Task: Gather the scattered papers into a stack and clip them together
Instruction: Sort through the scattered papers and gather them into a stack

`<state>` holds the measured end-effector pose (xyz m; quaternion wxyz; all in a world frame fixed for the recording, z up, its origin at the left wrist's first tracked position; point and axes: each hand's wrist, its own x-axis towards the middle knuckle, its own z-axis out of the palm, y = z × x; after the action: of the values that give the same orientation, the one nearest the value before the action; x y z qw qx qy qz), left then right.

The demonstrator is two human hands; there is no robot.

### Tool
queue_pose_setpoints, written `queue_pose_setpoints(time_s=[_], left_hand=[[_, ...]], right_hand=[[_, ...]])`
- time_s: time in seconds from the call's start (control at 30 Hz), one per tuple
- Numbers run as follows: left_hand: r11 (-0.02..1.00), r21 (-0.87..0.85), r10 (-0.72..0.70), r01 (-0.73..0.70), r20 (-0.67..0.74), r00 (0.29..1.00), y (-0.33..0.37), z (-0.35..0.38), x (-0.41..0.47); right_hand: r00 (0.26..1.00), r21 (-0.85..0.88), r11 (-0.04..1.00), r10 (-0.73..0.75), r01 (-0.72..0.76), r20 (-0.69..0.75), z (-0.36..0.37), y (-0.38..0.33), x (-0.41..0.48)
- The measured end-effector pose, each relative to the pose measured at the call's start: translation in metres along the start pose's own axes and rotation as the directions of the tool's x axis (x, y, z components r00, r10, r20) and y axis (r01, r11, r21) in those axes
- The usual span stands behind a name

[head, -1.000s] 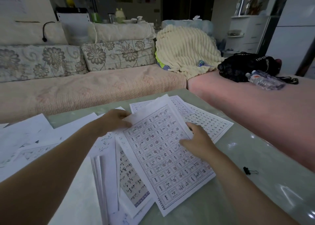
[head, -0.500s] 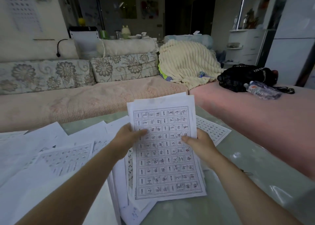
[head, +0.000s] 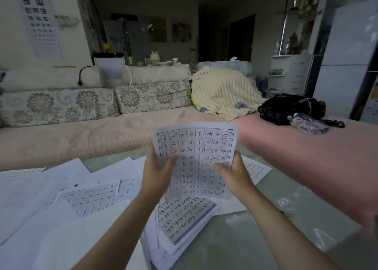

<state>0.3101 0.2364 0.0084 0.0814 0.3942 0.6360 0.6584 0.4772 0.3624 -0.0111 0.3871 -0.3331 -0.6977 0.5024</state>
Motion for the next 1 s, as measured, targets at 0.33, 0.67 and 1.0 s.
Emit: queue_pose_setpoints(time_s=[0.33,0.67,1.0], left_hand=[[0.988,0.084,-0.137,0.132,0.049,0.989,0.008,-0.017,-0.005],[0.811,0.341,-0.523,0.475,0.058,0.851,0.003,-0.153,-0.020],[0.453,0.714,-0.772,0.533,0.016,0.636,-0.045,-0.269,-0.096]], right_hand=[[1.000,-0.133,0.991,0.016,-0.015,0.006,0.011,-0.024,-0.004],[0.901,-0.243,0.937,0.317,-0.250,0.296,0.100,-0.056,-0.033],[0.755,-0.606,0.790,0.454,-0.095,0.473,0.212,-0.032,-0.096]])
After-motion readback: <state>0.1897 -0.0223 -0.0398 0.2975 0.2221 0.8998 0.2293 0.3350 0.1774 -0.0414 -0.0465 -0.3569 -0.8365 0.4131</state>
